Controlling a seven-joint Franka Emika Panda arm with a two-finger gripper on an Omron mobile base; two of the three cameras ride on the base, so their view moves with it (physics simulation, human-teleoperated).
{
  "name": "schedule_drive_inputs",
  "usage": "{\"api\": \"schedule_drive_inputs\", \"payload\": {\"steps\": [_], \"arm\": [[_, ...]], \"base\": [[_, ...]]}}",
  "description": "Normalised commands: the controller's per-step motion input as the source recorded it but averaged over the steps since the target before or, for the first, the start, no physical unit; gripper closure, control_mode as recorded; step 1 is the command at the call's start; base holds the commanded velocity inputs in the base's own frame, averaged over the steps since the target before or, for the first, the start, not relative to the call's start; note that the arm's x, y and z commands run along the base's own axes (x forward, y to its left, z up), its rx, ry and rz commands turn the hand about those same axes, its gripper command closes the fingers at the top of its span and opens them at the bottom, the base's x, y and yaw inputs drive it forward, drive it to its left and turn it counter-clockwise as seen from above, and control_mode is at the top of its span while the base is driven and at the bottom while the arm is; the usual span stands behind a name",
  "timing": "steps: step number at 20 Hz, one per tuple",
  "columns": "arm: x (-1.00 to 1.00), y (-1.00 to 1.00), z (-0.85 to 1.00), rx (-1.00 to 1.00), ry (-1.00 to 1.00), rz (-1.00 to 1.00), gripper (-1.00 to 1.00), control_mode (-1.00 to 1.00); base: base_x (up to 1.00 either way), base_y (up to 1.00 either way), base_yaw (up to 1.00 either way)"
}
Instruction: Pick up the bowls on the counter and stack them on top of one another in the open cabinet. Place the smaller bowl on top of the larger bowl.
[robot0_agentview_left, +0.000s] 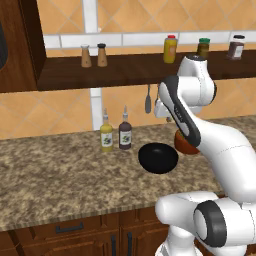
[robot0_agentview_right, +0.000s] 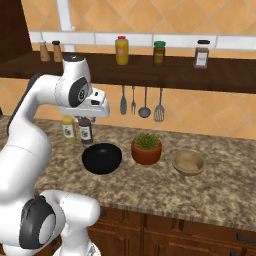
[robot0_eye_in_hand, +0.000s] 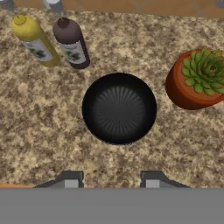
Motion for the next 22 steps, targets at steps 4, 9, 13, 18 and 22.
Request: {"api": "schedule_drive_inputs", "payload": {"steps": [4,9,13,18,22], "arm": [[-0.07,-0.02,-0.09,0.01,0.0,0.0,-1.0,-1.0],[-0.44,-0.7,-0.3,-0.01,-0.01,0.03,-1.0,-1.0],[-0.36,-0.98,-0.43,-0.21,0.0,0.05,-1.0,-1.0],[-0.01,-0.96,-0.49,-0.19,0.02,0.01,-1.0,-1.0],[0.14,-0.84,-0.37,-0.12,0.02,0.0,-1.0,-1.0]], "base": [[0.0,0.0,0.0],[0.0,0.0,0.0],[0.0,0.0,0.0],[0.0,0.0,0.0],[0.0,0.0,0.0]]}}
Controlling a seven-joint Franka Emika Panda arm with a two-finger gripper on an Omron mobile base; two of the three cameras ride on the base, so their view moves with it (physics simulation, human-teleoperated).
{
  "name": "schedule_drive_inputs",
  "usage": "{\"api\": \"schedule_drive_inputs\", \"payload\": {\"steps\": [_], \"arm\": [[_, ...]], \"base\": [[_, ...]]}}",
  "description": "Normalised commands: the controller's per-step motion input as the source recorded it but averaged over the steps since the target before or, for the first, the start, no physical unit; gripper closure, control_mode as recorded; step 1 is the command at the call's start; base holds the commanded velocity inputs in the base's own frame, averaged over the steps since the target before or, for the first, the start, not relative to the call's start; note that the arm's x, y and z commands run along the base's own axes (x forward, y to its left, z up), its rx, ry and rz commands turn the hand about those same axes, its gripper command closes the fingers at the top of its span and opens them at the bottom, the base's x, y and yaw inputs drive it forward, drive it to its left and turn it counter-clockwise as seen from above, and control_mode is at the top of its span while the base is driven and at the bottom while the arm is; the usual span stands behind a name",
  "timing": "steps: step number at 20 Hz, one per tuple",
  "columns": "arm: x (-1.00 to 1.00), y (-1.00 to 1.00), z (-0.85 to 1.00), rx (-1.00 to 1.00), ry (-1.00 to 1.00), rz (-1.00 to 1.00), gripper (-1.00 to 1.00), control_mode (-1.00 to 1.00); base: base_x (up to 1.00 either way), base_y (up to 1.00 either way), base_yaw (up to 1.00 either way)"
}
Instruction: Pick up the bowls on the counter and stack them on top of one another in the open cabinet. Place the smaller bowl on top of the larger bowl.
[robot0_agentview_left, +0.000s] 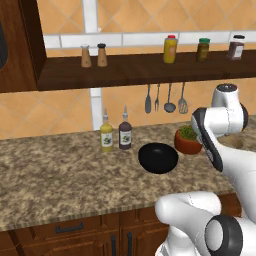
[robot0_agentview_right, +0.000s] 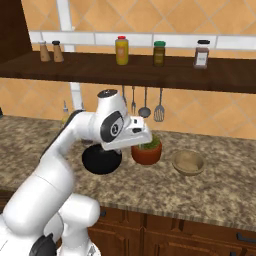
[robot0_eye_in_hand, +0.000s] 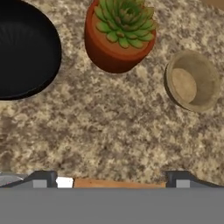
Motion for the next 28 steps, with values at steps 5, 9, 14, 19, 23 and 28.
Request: {"api": "schedule_drive_inputs", "payload": {"steps": [5,9,14,19,23,28], "arm": [[0.35,-0.98,-0.69,-0.06,0.03,0.0,-1.0,-1.0],[0.47,-0.87,-0.79,-0.03,0.0,0.0,-1.0,-1.0],[0.81,-0.52,-0.44,0.0,0.0,0.0,-1.0,-1.0],[0.92,-0.32,-0.26,0.0,0.0,0.0,-1.0,-1.0],[0.61,-0.62,-0.3,0.0,0.0,0.03,-1.0,-1.0],[0.21,-0.51,-0.42,0.0,0.0,0.03,-1.0,-1.0]], "base": [[0.0,0.0,0.0],[0.0,0.0,0.0],[0.0,0.0,0.0],[0.0,0.0,0.0],[0.0,0.0,0.0],[0.0,0.0,0.0]]}}
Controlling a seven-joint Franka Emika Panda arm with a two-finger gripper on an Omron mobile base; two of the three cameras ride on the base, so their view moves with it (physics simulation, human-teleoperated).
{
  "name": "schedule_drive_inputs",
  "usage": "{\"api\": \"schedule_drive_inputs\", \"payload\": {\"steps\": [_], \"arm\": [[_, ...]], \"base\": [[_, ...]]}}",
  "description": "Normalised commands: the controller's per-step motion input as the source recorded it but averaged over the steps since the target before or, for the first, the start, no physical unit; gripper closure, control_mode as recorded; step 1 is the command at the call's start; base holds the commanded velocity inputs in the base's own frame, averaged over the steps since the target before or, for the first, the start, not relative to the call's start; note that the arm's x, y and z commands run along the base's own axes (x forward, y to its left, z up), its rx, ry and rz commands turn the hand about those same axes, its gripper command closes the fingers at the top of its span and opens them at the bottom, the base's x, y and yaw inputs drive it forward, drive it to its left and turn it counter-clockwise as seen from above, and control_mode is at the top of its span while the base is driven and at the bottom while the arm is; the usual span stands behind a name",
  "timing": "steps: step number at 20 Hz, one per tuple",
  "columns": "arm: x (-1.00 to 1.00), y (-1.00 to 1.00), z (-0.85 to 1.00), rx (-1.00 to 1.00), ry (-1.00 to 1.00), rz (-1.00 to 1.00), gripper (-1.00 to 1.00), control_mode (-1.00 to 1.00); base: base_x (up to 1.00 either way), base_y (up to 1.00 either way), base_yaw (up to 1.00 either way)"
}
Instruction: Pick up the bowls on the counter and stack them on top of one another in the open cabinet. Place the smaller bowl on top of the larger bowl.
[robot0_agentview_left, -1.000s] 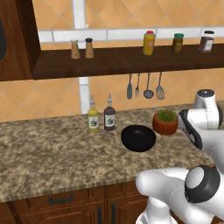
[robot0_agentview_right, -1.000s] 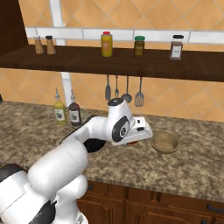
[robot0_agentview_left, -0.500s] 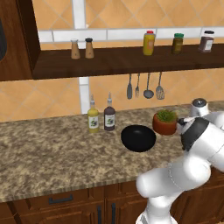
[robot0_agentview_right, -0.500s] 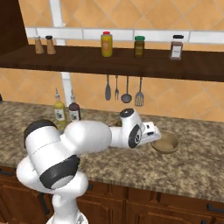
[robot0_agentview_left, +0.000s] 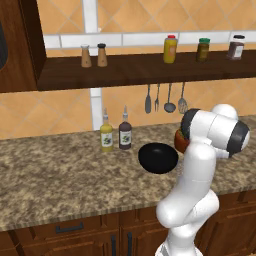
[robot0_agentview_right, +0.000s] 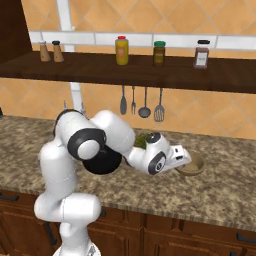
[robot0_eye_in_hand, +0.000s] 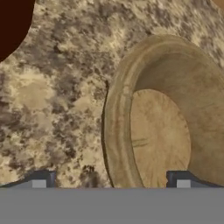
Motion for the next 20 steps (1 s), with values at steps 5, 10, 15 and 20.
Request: {"api": "schedule_drive_inputs", "payload": {"steps": [5,10,15,20], "arm": [[0.2,-0.44,-0.18,0.0,0.0,0.01,-1.0,-1.0],[0.25,-0.27,-0.05,0.0,0.0,0.03,-1.0,-1.0],[-0.12,-0.04,-0.13,0.0,0.0,0.06,1.0,-1.0],[-0.75,0.18,0.35,0.01,0.0,0.02,1.0,-1.0]], "base": [[0.0,0.0,0.0],[0.0,0.0,0.0],[0.0,0.0,0.0],[0.0,0.0,0.0]]}}
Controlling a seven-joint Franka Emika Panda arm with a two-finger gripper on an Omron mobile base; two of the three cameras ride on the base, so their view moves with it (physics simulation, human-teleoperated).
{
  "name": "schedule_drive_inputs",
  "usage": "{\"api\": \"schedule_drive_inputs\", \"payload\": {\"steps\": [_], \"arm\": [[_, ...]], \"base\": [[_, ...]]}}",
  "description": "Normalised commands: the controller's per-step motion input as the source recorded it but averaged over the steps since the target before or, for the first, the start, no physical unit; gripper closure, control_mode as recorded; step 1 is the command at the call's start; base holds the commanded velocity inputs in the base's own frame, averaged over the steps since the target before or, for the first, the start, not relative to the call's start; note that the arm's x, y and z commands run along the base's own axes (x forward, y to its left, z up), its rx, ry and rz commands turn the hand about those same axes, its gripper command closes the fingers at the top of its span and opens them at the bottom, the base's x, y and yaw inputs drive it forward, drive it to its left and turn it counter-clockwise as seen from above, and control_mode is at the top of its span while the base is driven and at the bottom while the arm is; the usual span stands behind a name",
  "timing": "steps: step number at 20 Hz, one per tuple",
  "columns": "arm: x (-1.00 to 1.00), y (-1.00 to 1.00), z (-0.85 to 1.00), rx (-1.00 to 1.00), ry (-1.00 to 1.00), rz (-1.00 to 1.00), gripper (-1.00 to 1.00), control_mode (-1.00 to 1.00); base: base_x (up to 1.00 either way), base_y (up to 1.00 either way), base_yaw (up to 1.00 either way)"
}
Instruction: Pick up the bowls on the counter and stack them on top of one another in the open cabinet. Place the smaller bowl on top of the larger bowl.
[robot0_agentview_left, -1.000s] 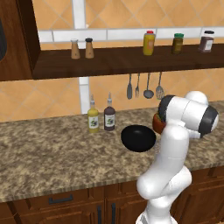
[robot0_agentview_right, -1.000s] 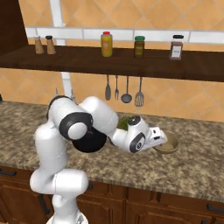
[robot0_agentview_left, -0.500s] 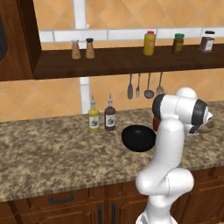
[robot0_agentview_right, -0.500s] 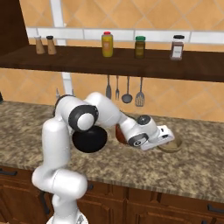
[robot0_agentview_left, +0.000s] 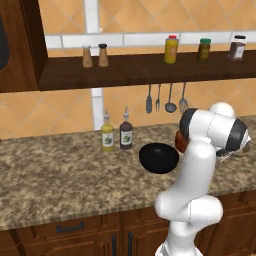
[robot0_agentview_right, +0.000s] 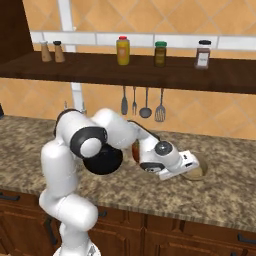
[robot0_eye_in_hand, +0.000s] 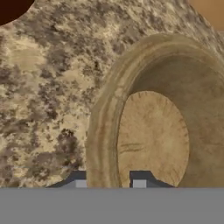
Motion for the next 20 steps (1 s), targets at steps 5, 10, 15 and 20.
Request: {"api": "schedule_drive_inputs", "payload": {"steps": [5,10,15,20], "arm": [[-0.89,0.64,1.0,0.0,0.0,0.02,1.0,-1.0],[-0.53,0.82,1.0,0.0,0.05,0.05,1.0,-1.0],[-0.11,0.63,1.0,0.03,0.13,0.05,1.0,-1.0],[-0.01,0.76,1.0,0.16,0.32,0.12,1.0,-1.0]], "base": [[0.0,0.0,0.0],[0.0,0.0,0.0],[0.0,0.0,0.0],[0.0,0.0,0.0]]}}
